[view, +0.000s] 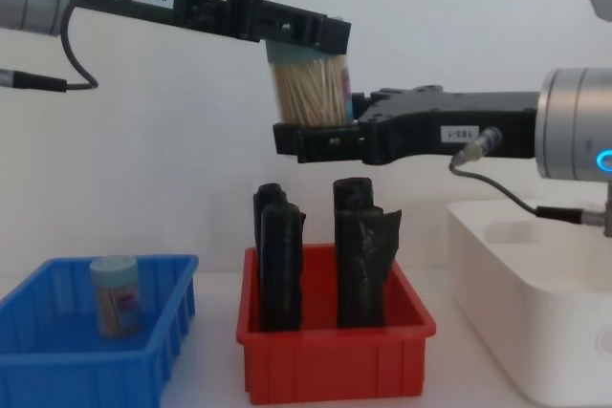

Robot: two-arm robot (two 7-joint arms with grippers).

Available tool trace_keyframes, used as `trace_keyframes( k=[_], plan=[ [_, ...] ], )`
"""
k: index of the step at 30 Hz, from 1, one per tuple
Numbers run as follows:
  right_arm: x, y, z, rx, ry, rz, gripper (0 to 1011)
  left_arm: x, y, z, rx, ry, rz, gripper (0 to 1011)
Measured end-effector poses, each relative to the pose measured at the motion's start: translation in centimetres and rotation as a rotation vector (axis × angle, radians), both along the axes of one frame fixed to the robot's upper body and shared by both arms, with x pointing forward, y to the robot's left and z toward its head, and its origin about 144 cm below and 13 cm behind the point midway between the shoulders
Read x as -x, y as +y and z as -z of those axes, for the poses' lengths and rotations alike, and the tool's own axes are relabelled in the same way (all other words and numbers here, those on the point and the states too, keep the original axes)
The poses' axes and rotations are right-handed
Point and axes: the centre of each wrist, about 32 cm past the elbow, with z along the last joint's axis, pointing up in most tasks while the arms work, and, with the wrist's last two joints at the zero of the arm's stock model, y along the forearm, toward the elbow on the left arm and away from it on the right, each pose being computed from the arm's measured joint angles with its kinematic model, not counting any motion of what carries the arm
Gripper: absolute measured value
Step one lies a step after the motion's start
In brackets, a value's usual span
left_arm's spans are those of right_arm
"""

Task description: Pick the cotton swabs from the blue box and place them into the white box.

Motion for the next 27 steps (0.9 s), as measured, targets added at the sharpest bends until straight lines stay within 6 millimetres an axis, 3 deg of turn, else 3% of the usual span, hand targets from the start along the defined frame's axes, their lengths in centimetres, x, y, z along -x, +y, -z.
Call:
trace_keyframes(
  k=[10, 16, 21, 27],
  plan=[
    [-0.9, 0.6, 0.1, -0.035, 0.015, -0.041, 835, 0.0, 0.0, 0.0, 0.0, 0.0, 0.0, 669],
    [-1.3, 0.9, 0.2, -0.049, 0.025, -0.057, 633, 0.0, 0.0, 0.0, 0.0, 0.0, 0.0, 669],
    [-1.5, 1.0, 0.2, -0.053, 0.029, -0.062, 622, 0.0, 0.0, 0.0, 0.0, 0.0, -0.001, 682],
    [-1.6, 1.1, 0.2, -0.055, 0.032, -0.069, 622, 0.0, 0.0, 0.0, 0.0, 0.0, -0.001, 864]
  ],
)
